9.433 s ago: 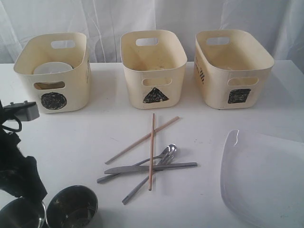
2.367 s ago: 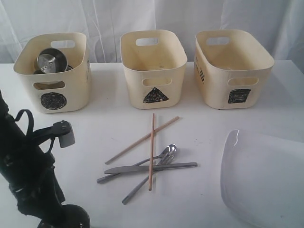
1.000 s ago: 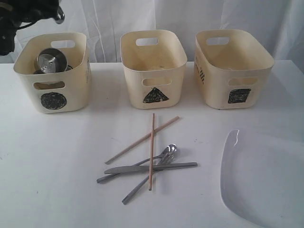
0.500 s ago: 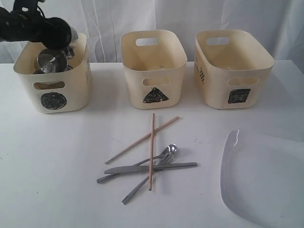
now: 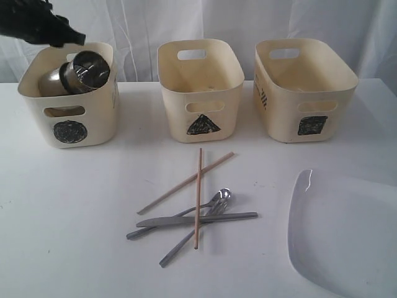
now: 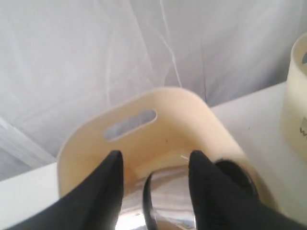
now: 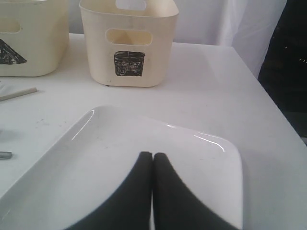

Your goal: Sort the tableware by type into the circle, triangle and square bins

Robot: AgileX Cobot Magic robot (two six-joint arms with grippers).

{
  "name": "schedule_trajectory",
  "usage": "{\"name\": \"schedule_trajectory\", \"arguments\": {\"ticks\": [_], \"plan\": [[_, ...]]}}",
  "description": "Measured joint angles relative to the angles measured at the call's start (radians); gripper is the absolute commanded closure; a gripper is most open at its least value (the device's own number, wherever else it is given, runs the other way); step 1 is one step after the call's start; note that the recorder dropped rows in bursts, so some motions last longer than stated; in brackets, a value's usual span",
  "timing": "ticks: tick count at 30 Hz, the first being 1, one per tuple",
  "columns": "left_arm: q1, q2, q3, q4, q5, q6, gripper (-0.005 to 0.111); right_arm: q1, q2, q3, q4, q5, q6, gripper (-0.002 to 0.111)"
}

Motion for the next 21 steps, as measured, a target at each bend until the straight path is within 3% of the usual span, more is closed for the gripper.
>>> {"name": "schedule_trajectory", "arguments": {"ticks": [5,9,11,21], "plan": [[0.000,-0.143,-0.007,0.000,0.143,0.000,0.065,0.000,0.000,0.000,0.000,0.000,0.000,0.108],[0.000,-0.210,-0.005,0.003,0.294,-0.035,0.097,0.000,0.000,0.000,0.000,0.000,0.000,0.108],[0.000,-0.224,0.014,0.015,0.319,-0.076,0.106,0.000,0.000,0.000,0.000,0.000,0.000,0.108],[0.074,-0.342,0.267,0.031,0.311,-0.247,0.107,0.000,0.000,0.000,0.000,0.000,0.000,0.108]]}}
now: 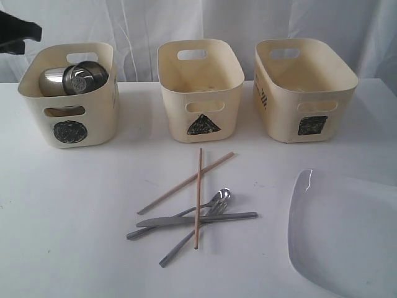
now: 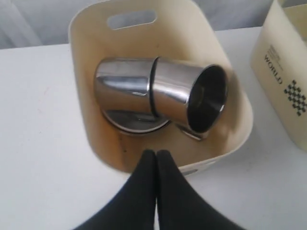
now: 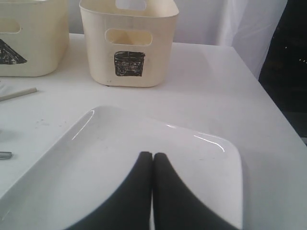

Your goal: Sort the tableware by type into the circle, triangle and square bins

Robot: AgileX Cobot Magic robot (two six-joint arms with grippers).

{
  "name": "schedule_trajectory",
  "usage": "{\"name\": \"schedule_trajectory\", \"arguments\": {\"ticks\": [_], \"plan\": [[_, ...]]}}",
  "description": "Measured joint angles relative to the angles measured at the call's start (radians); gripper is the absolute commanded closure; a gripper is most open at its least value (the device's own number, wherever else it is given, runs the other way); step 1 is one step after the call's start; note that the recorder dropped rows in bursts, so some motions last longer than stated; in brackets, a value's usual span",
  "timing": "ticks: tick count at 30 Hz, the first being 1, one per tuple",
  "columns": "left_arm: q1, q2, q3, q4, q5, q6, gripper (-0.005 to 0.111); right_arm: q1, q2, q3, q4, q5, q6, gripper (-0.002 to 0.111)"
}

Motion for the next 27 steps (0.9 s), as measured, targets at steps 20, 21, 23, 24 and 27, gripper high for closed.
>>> {"name": "schedule_trajectory", "arguments": {"ticks": [20,21,23,24,27], "plan": [[0.125,-1.143,0.829,0.065,-0.242,0.063,0.107,0.000,0.000,0.000,0.000,0.000,0.000,0.108],[0.125,-1.160,0.848,0.075,-0.218,0.063,0.107,0.000,0.000,0.000,0.000,0.000,0.000,0.108],[0.125,-1.181,0.898,0.090,-0.178,0.063,0.107,0.000,0.000,0.000,0.000,0.000,0.000,0.108],[0.125,-1.184,0.926,0.094,-0.166,0.063,0.107,0.000,0.000,0.000,0.000,0.000,0.000,0.108],[0.125,-1.188,1.009,0.102,-0.143,0.025,0.107,0.000,0.000,0.000,0.000,0.000,0.000,0.108]]}}
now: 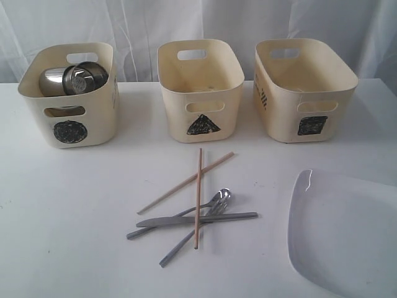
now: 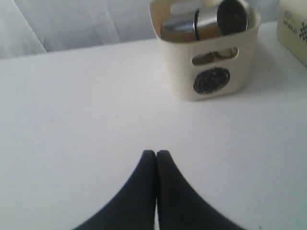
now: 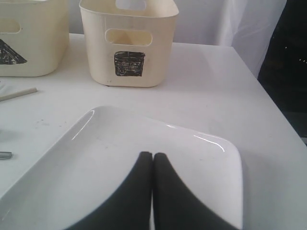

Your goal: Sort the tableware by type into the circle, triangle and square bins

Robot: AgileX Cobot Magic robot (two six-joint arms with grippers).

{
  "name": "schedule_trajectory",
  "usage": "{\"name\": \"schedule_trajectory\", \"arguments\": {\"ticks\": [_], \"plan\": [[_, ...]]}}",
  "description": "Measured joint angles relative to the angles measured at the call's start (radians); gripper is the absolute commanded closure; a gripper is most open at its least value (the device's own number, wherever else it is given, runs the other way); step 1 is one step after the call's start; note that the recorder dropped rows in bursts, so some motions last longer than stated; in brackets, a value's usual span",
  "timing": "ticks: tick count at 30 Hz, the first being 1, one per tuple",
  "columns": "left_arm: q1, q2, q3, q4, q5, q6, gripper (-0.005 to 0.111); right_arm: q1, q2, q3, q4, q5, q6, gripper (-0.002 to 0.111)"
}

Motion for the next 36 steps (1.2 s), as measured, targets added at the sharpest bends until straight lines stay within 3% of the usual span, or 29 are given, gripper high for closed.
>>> {"name": "schedule_trajectory", "arguments": {"ticks": [13,26,30,36], "plan": [[0.000,-0.001,0.049,0.000,-0.062,-0.085,0.107,0.000,0.000,0.000,0.000,0.000,0.000,0.108],[0.000,-0.002,0.054,0.002,-0.016,-0.064,0.107,0.000,0.000,0.000,0.000,0.000,0.000,0.108],[0.000,-0.013,0.118,0.002,-0.108,-0.062,0.107,0.000,0.000,0.000,0.000,0.000,0.000,0.108],[0.000,-0.015,0.340,0.002,-0.335,-0.103,0.107,0.000,0.000,0.000,0.000,0.000,0.000,0.108]]}}
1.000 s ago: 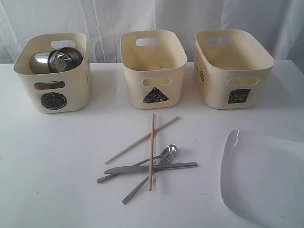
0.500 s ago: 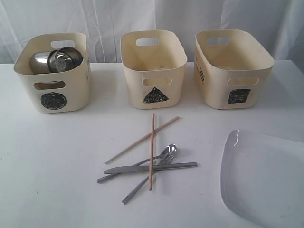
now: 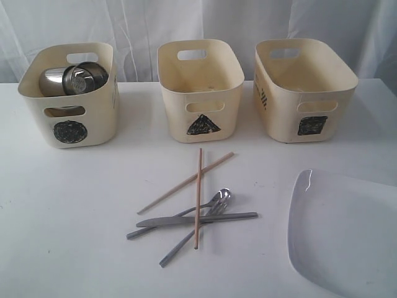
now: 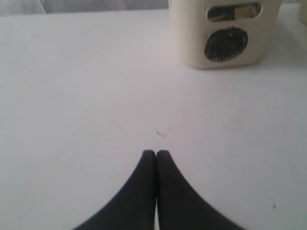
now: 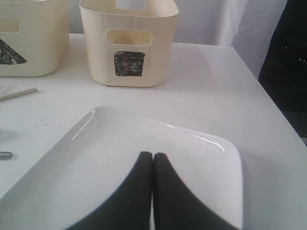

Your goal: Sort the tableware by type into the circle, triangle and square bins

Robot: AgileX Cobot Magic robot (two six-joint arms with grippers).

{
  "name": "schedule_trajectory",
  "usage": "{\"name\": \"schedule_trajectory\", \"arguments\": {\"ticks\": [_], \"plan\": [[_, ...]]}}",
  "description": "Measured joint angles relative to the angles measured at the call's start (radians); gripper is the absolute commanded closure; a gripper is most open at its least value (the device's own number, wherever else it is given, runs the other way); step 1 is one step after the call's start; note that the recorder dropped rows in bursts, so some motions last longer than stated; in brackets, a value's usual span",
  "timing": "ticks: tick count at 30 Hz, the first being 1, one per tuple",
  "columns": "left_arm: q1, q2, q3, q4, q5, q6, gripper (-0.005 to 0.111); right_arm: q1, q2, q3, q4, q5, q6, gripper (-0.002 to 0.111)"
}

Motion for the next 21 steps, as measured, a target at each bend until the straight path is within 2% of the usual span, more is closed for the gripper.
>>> {"name": "schedule_trajectory", "arguments": {"ticks": [1,3,4,6,9,13,21], "plan": [[0.000,-0.007,0.017,0.000,0.013,-0.015,0.107,0.000,0.000,0.000,0.000,0.000,0.000,0.108],[0.000,-0.057,0.027,-0.002,0.140,-0.034,0.107,0.000,0.000,0.000,0.000,0.000,0.000,0.108],[0.000,-0.110,0.030,-0.002,0.229,-0.036,0.107,0.000,0.000,0.000,0.000,0.000,0.000,0.108],[0.000,-0.228,0.031,0.000,0.281,0.017,0.107,0.000,0.000,0.000,0.000,0.000,0.000,0.108],[0.002,-0.320,0.031,0.000,0.297,0.083,0.107,0.000,-0.002,0.000,0.000,0.000,0.000,0.108],[0.006,-0.326,0.031,0.000,0.314,0.010,0.107,0.000,-0.002,0.000,0.000,0.002,0.000,0.108],[0.006,-0.326,0.031,0.000,0.316,-0.004,0.107,0.000,-0.002,0.000,0.000,0.002,0.000,0.108]]}}
